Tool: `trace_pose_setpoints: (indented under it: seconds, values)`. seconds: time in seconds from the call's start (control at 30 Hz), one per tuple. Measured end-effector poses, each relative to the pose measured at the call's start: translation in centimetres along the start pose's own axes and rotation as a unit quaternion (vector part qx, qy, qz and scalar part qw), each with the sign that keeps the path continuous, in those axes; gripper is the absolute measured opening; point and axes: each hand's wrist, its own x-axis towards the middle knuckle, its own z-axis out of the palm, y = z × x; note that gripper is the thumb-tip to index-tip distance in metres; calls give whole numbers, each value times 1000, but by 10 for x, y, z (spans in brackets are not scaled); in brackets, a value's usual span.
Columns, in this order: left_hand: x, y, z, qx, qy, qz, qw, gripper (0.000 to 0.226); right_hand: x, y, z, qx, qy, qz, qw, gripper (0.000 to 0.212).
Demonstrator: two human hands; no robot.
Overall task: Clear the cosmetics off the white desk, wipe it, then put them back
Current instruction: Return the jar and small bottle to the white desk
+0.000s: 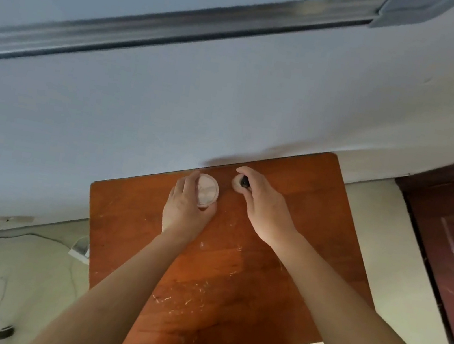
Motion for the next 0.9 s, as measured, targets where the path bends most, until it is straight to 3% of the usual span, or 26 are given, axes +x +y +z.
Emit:
trace_pose_setpoints:
  seconds: [0.23,0.47,0.67,0.9]
  values:
    - [-25,27,6,-42,16,45,998,78,-70,28,-36,-18,75,104,992,51]
    - [-62,151,3,-63,-2,225,972,84,-170,49,-128,-19,246,210,946,51]
    - [-161,271,10,-103,-7,407,908,84,-320,54,-199,-19,439,248,863,52]
    - [-379,346,64,-131,-73,581,800,76,-570,52,-205,-26,586,331,739,57]
